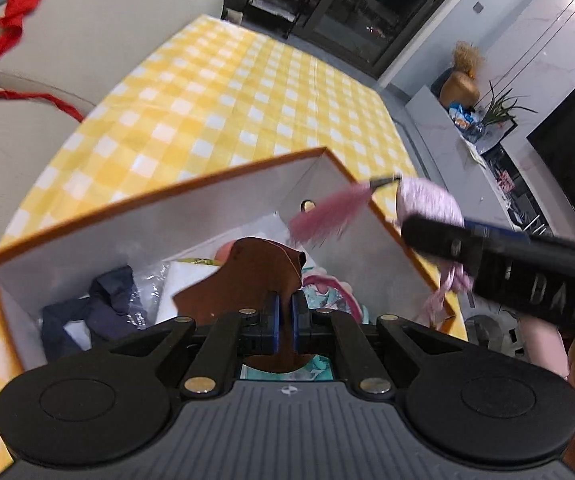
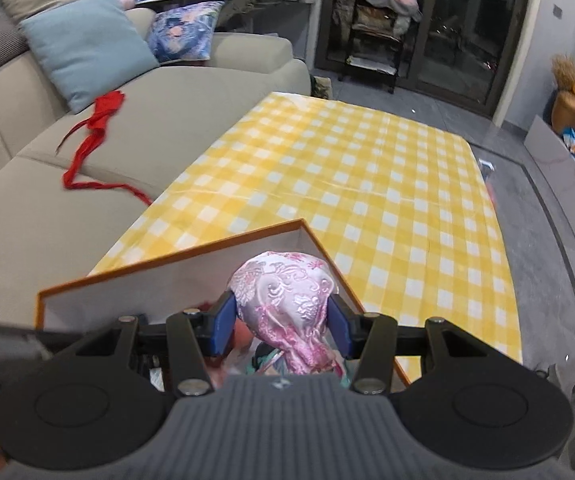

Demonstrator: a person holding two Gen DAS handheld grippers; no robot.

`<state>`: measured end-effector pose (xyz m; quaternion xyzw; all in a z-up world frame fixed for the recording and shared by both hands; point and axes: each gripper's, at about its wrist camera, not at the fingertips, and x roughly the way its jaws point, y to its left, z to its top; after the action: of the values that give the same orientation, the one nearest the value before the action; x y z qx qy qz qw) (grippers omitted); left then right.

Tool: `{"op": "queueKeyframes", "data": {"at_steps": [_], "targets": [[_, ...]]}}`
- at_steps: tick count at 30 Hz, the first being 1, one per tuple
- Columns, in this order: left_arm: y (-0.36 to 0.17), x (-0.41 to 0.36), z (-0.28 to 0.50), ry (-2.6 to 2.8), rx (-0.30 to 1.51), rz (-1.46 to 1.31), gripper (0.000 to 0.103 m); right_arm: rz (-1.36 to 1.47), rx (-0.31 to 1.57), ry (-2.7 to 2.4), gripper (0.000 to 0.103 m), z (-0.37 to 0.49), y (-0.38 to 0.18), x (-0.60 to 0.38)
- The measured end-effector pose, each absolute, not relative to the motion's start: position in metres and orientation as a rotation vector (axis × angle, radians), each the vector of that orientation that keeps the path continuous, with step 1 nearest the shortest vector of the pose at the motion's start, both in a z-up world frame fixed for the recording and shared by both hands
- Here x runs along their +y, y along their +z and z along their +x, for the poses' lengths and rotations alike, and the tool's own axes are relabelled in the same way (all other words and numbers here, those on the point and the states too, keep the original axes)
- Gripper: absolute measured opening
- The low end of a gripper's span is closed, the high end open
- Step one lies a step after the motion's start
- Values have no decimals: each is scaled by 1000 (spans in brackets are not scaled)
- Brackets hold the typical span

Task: Organize soft objects
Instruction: 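Carry the pink pouch and brown leather piece in both tools over the orange box, then lower both items into the box and open both tools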

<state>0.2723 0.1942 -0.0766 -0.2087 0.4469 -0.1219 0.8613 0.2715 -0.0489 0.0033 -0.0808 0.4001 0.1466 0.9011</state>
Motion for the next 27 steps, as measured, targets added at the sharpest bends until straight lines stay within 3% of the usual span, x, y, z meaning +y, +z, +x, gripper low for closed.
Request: {"op": "queueKeyframes", "data": {"at_steps": [9,18,26,27], "targets": [[-83,187,298,-262,947,-456,6,-87,848,315,49,317,-5,-40],[-106,180,308,-250,1022,-408,7,-174,998,335,49,346,-70,-21],[-121,185,313,-264,1058,-478,16,-228,1014,307,52,360,-104,-20],[-122,187,314,-260,1062,-494,21,-237,1016,311,54,361,-106,-19]]}}
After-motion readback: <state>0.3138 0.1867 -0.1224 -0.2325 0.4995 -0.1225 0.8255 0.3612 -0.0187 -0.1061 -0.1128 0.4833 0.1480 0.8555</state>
